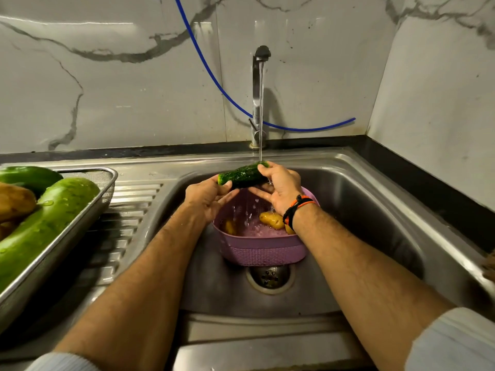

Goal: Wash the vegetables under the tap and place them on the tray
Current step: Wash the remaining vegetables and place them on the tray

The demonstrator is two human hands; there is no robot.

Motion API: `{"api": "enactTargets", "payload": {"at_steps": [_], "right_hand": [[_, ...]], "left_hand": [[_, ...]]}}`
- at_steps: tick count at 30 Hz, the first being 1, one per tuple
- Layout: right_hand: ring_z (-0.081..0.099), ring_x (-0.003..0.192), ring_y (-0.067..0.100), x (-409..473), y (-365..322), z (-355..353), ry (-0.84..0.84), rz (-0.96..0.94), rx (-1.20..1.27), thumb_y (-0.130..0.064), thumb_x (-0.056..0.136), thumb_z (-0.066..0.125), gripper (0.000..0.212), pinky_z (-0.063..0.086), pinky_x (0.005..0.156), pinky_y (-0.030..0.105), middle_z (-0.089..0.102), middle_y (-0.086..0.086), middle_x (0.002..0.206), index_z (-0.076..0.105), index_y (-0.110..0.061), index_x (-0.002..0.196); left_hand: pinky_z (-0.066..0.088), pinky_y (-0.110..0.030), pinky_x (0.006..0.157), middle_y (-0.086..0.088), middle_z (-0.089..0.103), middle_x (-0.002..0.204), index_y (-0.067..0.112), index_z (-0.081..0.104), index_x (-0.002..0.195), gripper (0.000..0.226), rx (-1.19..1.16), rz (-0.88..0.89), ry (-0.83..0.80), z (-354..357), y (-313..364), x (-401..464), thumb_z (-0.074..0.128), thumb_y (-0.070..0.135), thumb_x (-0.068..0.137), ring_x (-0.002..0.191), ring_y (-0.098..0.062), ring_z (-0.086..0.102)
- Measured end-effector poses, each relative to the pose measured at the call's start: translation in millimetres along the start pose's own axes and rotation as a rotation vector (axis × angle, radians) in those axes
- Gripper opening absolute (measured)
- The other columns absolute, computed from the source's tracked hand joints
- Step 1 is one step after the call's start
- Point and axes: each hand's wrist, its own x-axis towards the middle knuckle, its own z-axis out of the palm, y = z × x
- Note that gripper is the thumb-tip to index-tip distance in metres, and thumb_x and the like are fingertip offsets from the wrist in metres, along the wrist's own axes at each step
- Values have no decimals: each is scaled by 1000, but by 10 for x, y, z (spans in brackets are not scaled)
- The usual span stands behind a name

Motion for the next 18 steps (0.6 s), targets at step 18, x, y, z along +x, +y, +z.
{"api": "enactTargets", "payload": {"at_steps": [18], "right_hand": [[65,102,31,57,-236,-288,182,-52,132,0,83,65,18,59,80,46,67,12,102,67,-14,94]], "left_hand": [[60,-26,76,-17,66,120,-2,61,121,33,-45,48,-171,511,-244,-168,56,-13,91,100,-22,67]]}}
